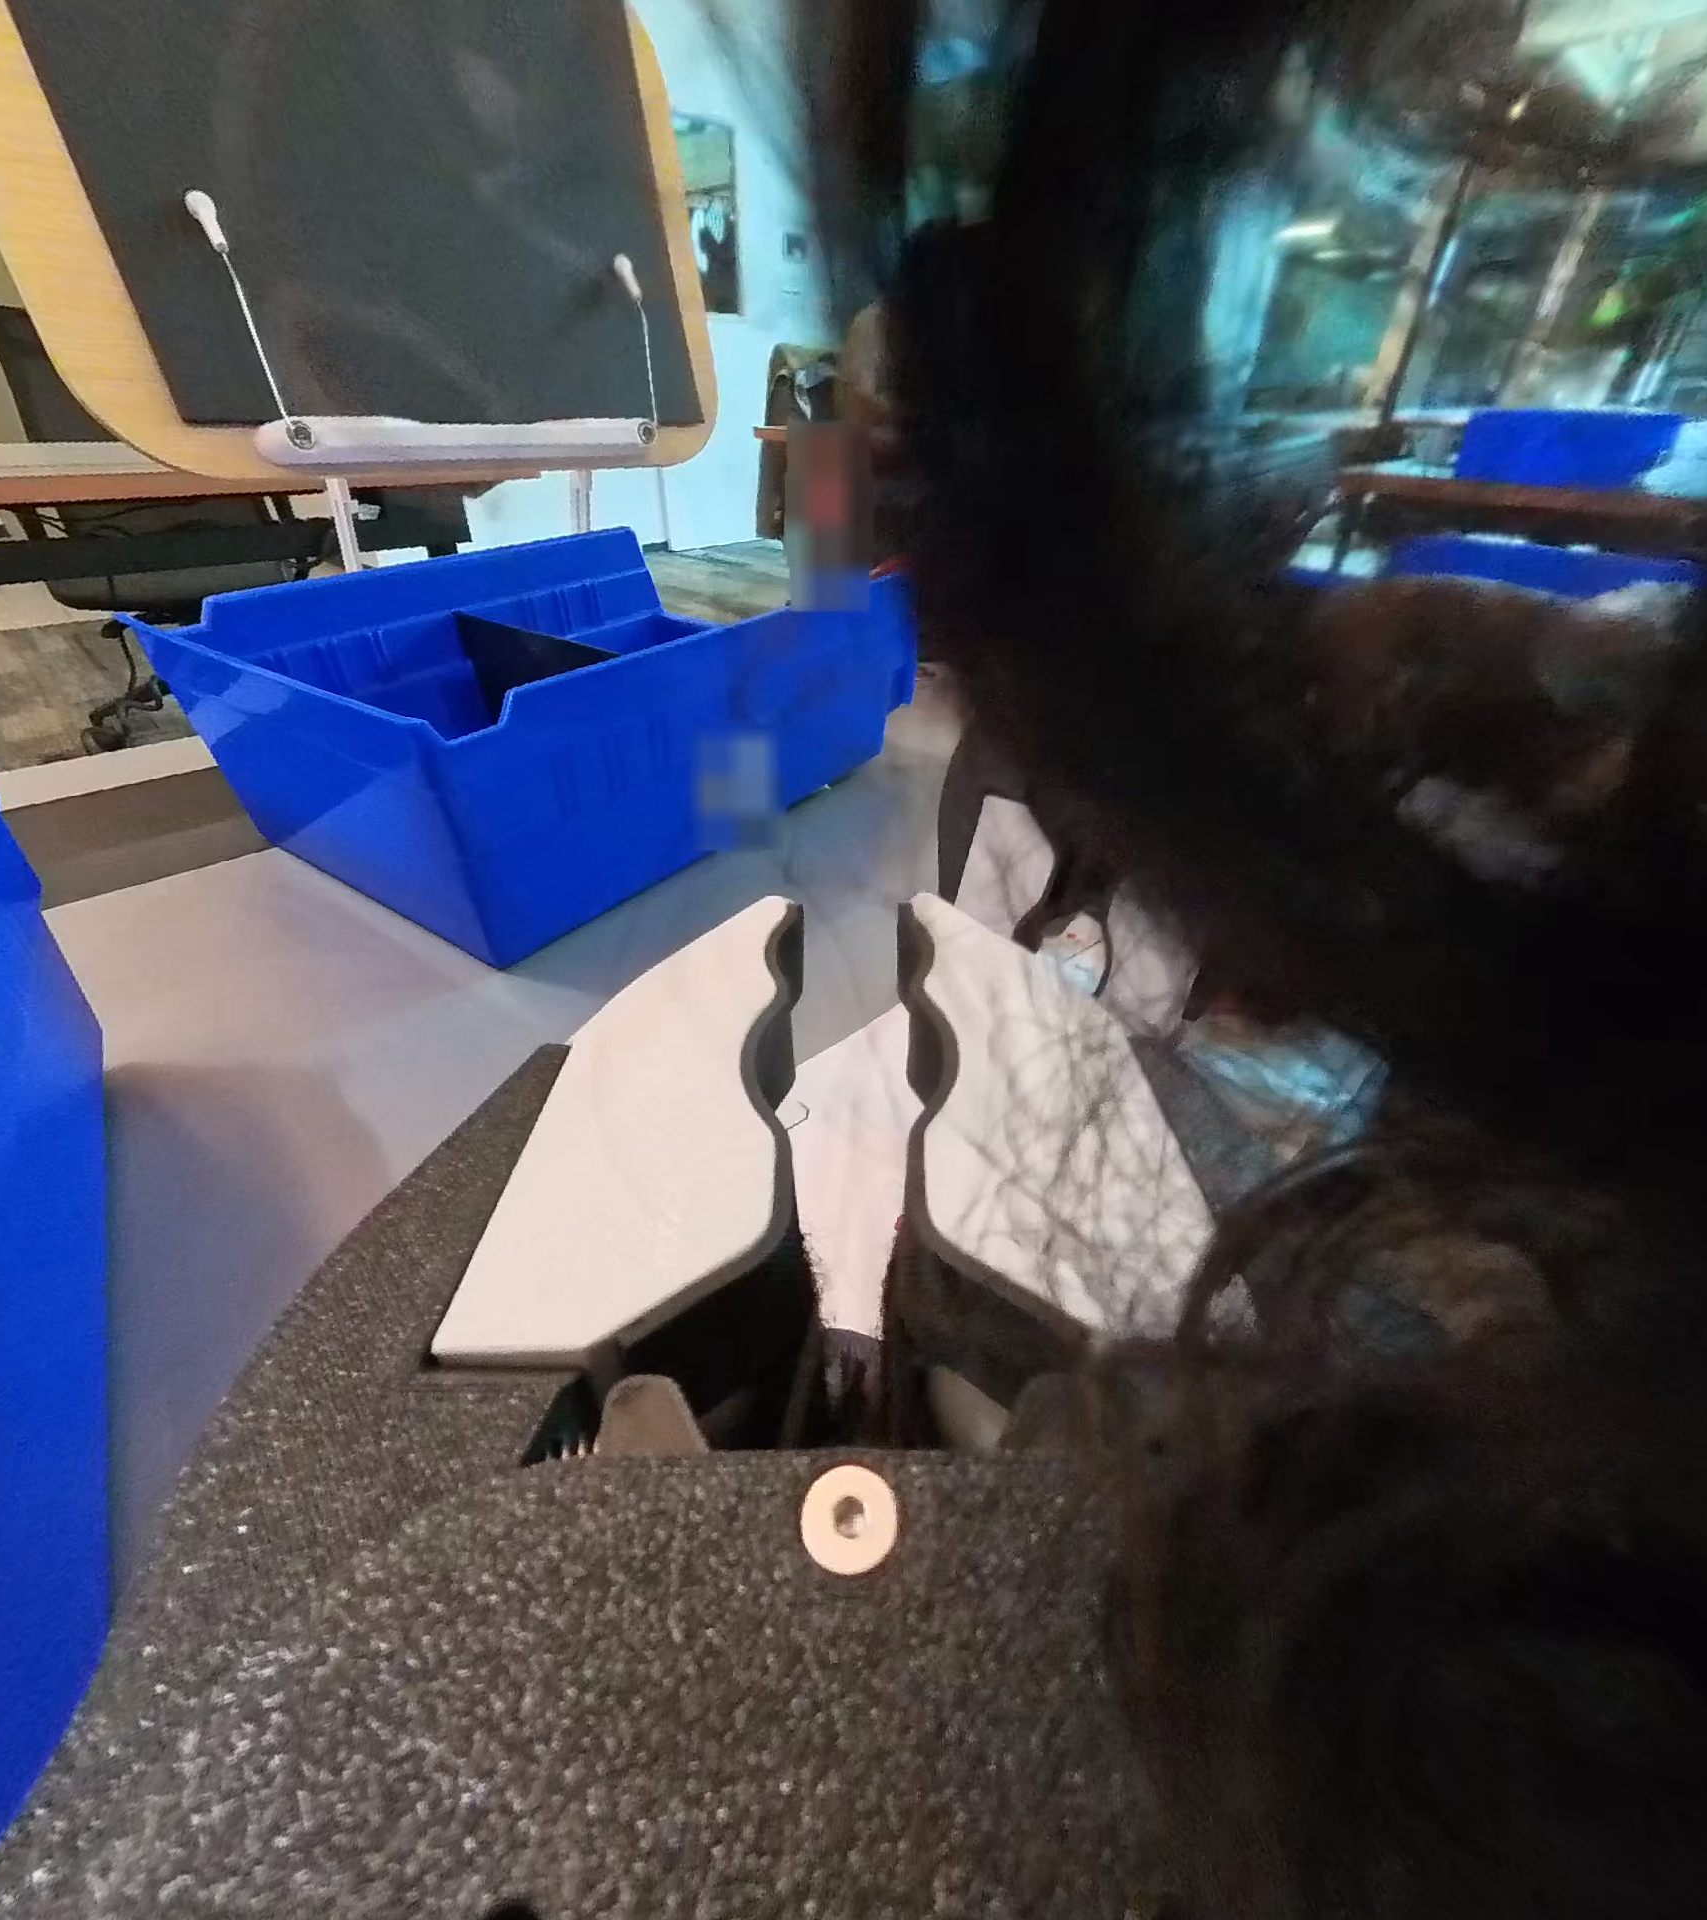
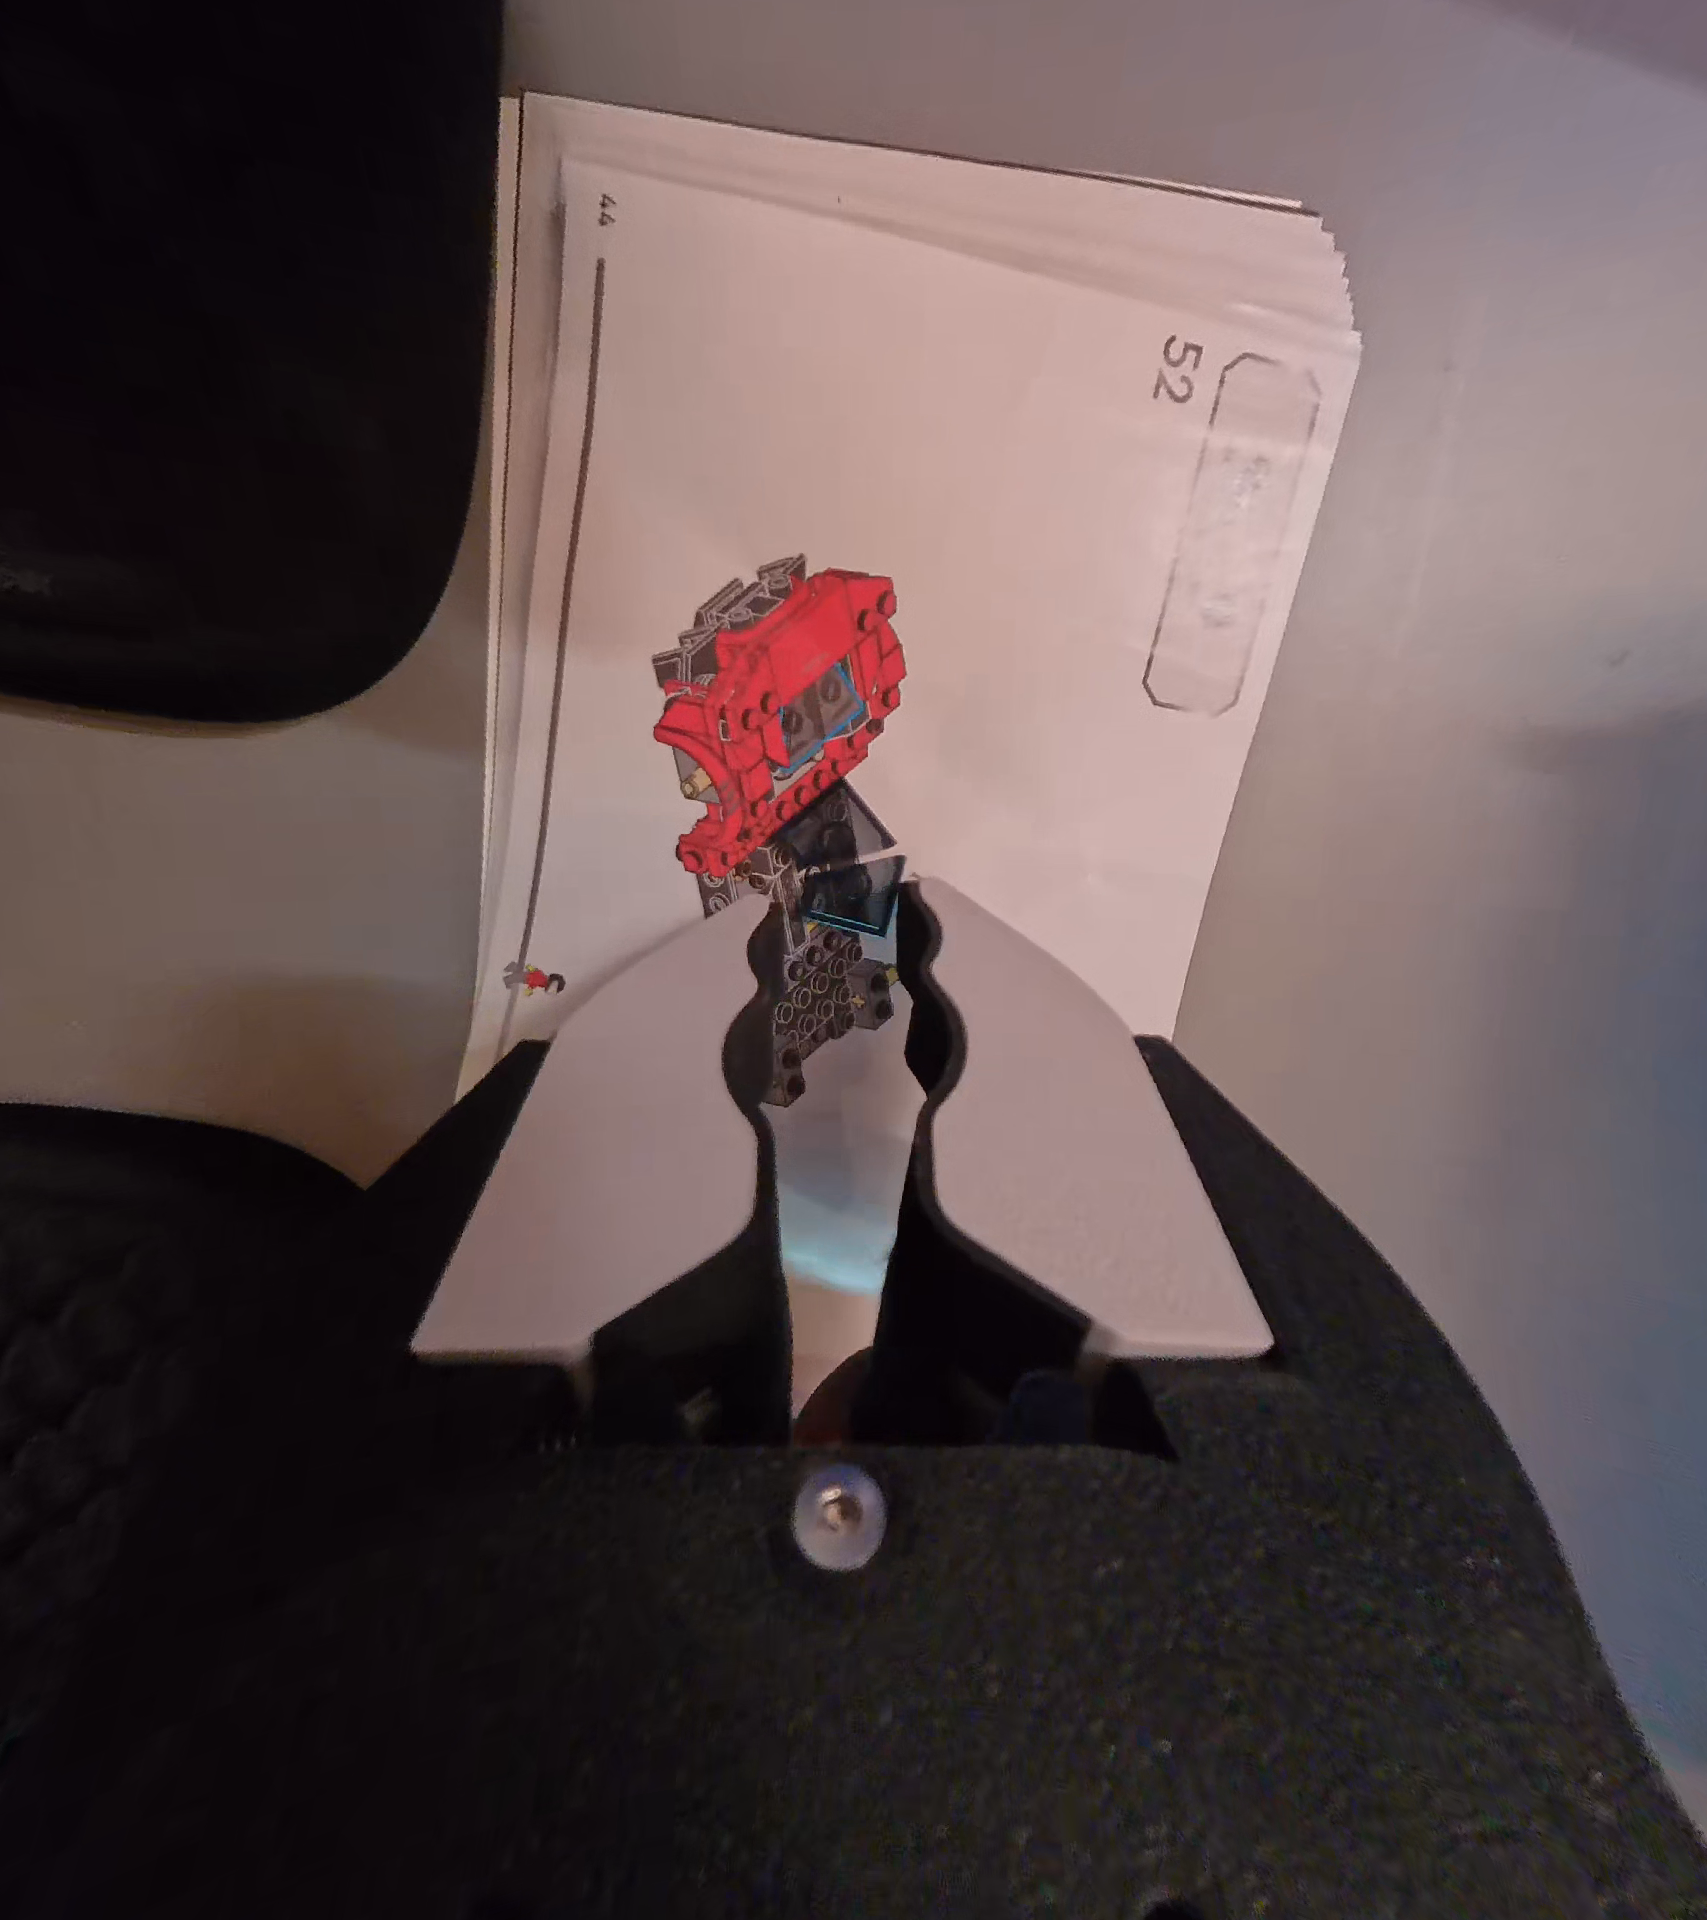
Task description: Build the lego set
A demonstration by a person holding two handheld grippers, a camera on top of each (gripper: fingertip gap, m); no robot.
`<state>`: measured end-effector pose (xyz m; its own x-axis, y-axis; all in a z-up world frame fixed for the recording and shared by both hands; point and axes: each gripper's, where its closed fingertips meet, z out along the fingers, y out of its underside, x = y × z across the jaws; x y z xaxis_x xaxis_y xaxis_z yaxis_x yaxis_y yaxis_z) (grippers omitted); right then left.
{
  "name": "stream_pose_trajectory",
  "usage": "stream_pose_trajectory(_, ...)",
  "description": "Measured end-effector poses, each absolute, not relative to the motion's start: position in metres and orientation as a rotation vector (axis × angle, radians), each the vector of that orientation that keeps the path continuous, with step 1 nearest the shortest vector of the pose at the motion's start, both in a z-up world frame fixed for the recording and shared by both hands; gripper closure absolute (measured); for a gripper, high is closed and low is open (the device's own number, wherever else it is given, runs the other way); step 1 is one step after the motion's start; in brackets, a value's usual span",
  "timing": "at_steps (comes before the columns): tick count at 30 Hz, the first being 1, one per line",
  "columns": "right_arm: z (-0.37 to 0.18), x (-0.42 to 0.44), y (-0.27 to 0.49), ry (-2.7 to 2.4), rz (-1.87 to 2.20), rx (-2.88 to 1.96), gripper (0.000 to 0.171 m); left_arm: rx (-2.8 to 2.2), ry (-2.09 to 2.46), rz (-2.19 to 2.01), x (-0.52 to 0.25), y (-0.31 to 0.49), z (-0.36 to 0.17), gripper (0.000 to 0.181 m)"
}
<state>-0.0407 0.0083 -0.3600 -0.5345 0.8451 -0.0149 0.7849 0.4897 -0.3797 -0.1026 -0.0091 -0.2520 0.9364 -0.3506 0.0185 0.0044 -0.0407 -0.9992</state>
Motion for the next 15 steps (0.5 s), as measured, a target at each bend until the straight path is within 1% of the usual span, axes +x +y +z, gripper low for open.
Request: stream_pose_trajectory(15, -0.3600, -0.0445, 0.0048, -2.550, 0.519, -1.399, 0.151, -1.589, 0.273, -0.292, -0.1027, -0.0096, -0.2518, 0.165)
